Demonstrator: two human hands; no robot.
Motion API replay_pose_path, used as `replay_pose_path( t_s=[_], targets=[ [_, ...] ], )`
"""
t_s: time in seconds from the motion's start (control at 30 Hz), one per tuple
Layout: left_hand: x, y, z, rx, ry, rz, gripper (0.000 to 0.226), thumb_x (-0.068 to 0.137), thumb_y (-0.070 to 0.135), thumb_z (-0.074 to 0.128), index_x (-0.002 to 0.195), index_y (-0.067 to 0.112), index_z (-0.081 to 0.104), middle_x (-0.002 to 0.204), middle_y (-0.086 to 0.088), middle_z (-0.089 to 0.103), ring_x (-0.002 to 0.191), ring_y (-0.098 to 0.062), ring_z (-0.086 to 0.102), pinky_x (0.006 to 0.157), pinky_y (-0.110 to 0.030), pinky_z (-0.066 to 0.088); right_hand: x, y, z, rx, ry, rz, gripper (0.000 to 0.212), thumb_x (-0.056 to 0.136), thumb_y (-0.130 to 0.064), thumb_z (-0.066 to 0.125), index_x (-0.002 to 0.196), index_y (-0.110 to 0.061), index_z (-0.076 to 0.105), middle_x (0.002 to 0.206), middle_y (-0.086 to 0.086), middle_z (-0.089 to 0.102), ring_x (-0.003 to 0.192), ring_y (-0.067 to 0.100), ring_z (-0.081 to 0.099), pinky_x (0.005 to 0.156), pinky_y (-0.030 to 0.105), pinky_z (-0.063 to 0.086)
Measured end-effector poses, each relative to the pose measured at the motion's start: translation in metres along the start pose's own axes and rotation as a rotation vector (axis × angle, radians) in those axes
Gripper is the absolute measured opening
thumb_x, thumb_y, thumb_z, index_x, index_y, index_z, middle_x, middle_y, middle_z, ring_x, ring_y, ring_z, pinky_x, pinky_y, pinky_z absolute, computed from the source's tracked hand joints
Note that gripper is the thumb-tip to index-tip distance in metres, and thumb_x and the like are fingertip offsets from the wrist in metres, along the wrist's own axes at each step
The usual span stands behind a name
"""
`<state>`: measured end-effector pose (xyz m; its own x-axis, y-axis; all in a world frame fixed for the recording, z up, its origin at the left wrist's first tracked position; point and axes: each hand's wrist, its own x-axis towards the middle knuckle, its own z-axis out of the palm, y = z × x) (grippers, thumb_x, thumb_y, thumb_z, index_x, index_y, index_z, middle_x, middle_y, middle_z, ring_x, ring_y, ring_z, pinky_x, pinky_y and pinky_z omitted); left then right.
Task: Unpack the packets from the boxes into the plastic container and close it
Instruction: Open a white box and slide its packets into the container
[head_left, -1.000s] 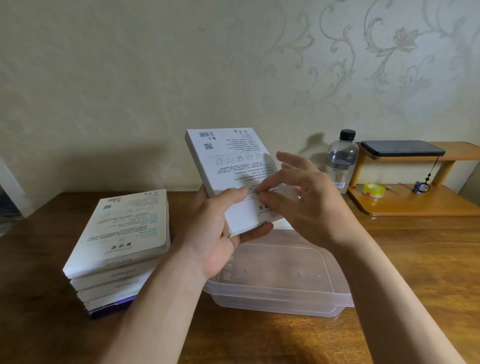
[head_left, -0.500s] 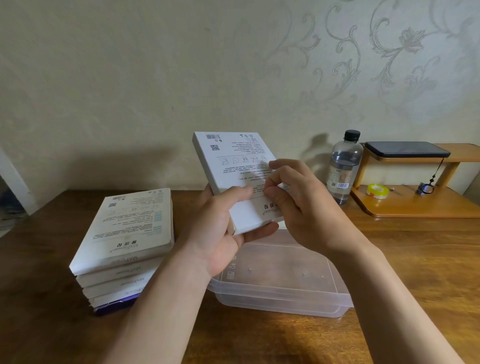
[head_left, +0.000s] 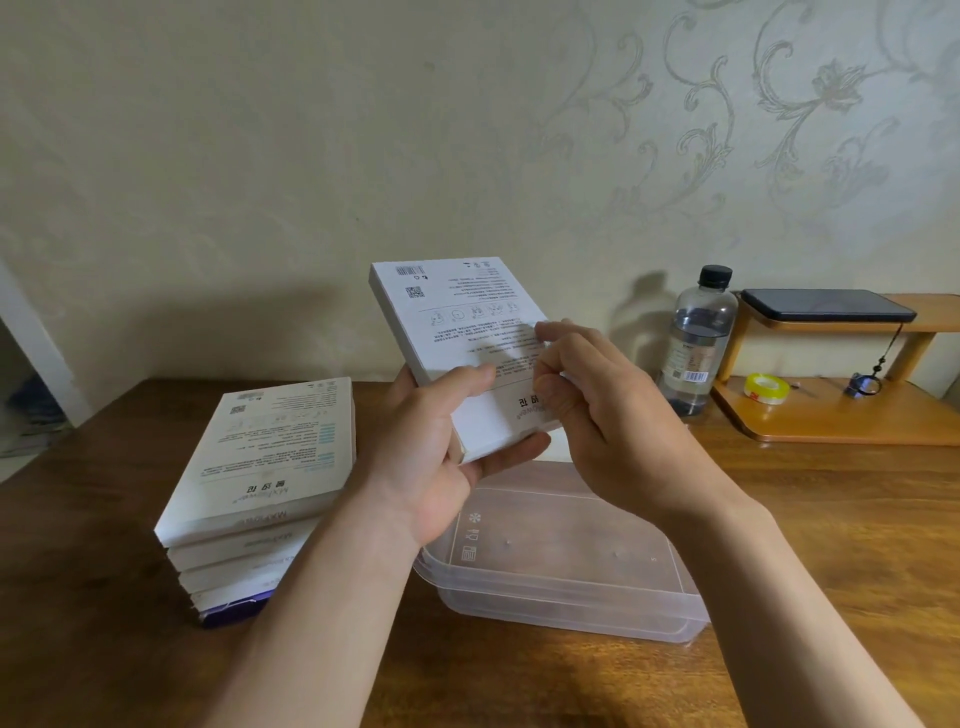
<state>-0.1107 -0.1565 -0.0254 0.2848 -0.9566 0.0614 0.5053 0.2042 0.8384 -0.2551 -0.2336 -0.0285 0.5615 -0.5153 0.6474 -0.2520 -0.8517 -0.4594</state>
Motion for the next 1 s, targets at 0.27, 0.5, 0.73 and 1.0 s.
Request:
replay_pose_path(
  t_s=[0.27, 0.5, 0.73, 1.0],
  targets=[
    [0.001, 0.005, -0.004, -0.054, 0.115, 0.123, 0.046, 0.095, 0.003, 0.061, 0.133, 0.028, 0.060, 0.125, -0.009, 0.071, 0.114, -0.035, 0.068, 0.068, -0.041, 0.060, 0.000, -0.004, 0.000, -0.043, 0.042, 0.032, 0.009, 0.100, -0.015, 0.052, 0.099, -0.011, 0.059, 0.127, 0.000, 0.054, 0.104, -0.003, 0.043, 0.086, 0.020, 0.048],
    [-0.001, 0.006, -0.002, 0.022, 0.091, 0.174, 0.047, 0.093, -0.002, 0.062, 0.129, 0.027, 0.061, 0.118, -0.006, 0.074, 0.099, -0.028, 0.075, 0.068, -0.044, 0.061, 0.004, -0.013, -0.010, 0.254, 0.172, 0.350, 0.013, 0.090, -0.035, 0.061, 0.091, -0.022, 0.063, 0.096, -0.012, 0.069, 0.094, 0.003, 0.062, 0.081, 0.030, 0.050],
    [-0.002, -0.001, 0.002, 0.237, 0.022, 0.306, 0.050, 0.092, -0.009, 0.061, 0.129, 0.026, 0.061, 0.124, -0.001, 0.072, 0.114, -0.028, 0.069, 0.091, -0.061, 0.056, 0.010, -0.018, -0.014, 0.384, 0.006, 0.884, 0.066, 0.092, -0.063, 0.049, 0.073, -0.004, 0.072, 0.069, 0.010, 0.073, 0.059, 0.022, 0.062, 0.064, 0.037, 0.052],
    [0.000, -0.005, 0.002, 0.270, -0.027, 0.339, 0.057, 0.083, -0.001, 0.062, 0.135, 0.022, 0.055, 0.130, -0.005, 0.069, 0.121, -0.027, 0.066, 0.102, -0.056, 0.051, 0.006, -0.014, -0.011, 0.557, -0.157, 0.814, 0.035, 0.088, -0.039, 0.071, 0.087, -0.005, 0.077, 0.078, 0.006, 0.073, 0.060, 0.017, 0.061, 0.070, 0.035, 0.053]
  ],
)
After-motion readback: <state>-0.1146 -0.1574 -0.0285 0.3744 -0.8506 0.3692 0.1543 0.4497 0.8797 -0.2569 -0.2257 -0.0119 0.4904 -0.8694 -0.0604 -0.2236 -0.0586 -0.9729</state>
